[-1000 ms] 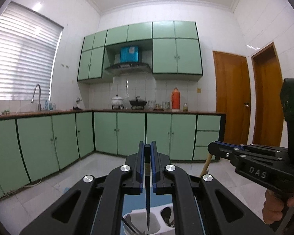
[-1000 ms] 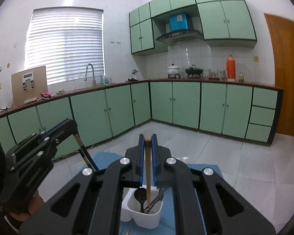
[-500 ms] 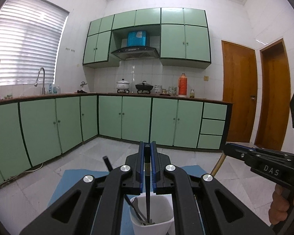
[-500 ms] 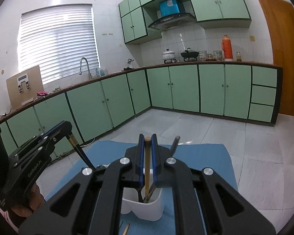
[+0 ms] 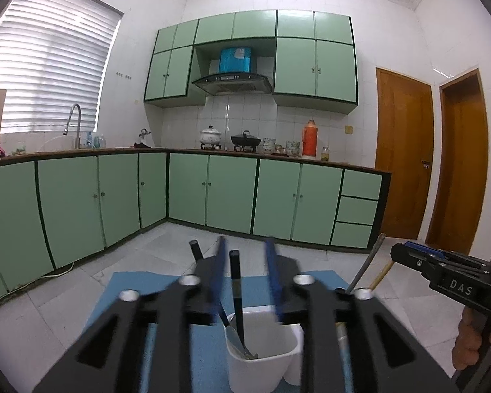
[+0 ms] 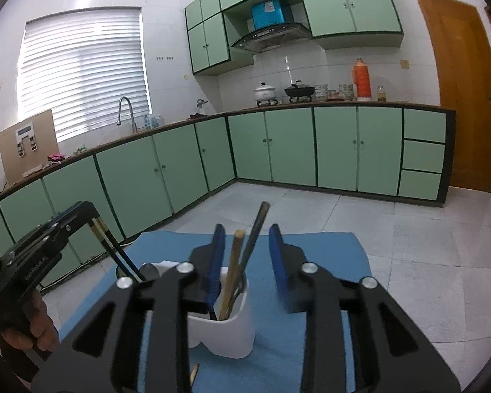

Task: Organize utensils
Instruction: 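Open both tools and move them back toward the last two chopsticks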

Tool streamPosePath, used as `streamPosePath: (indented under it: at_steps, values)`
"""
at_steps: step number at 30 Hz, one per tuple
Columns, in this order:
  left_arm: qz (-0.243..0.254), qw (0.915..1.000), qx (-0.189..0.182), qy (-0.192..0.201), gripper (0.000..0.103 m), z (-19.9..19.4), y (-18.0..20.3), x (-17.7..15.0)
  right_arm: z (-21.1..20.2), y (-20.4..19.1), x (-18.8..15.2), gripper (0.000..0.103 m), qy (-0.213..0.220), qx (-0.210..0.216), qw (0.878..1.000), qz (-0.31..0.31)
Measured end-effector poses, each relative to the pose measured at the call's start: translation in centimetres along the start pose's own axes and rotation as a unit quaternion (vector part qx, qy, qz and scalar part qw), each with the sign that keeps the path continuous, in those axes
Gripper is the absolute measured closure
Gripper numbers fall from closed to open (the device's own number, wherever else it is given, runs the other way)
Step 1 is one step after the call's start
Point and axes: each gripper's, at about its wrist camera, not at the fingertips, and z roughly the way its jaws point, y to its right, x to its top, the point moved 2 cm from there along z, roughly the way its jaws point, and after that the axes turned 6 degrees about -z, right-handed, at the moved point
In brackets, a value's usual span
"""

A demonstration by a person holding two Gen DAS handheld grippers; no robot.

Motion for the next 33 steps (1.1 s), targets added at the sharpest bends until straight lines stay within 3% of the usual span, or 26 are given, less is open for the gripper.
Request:
streamPosePath:
  at_steps: [5, 10, 12, 21, 33]
  values:
    - [0.0, 0.9998, -0.002, 0.022, 0.04, -1.9, 0.0, 0.3, -1.8, 0.2, -0.1, 0.053, 0.021, -0.015, 1.0, -0.006]
    - [0.005, 0.9989, 0.007, 0.046, 0.023, -3.9, 0.0, 0.5, -4.0, 0.5, -0.5, 0.029, 0.042, -0.025, 0.999, -0.006]
    - [0.007, 0.9987, 0.01, 0.049, 0.017, -4.7, 0.0, 0.4, -5.1, 0.5, -0.8, 0.025, 0.049, -0.028, 0.998, -0.004]
    - [0.008, 0.9993, 0.024, 0.027, 0.006, -8.8, -0.5, -2.9, -9.3, 0.1, -4.4, 0.009, 0.06, -0.025, 0.998, 0.0]
    - [0.017, 0.9977, 0.049, -0.044, 0.006, -13.9, -0.9, -10.5, -13.1, -2.1, -11.7, 0.007, 0.02, -0.024, 1.0, 0.0]
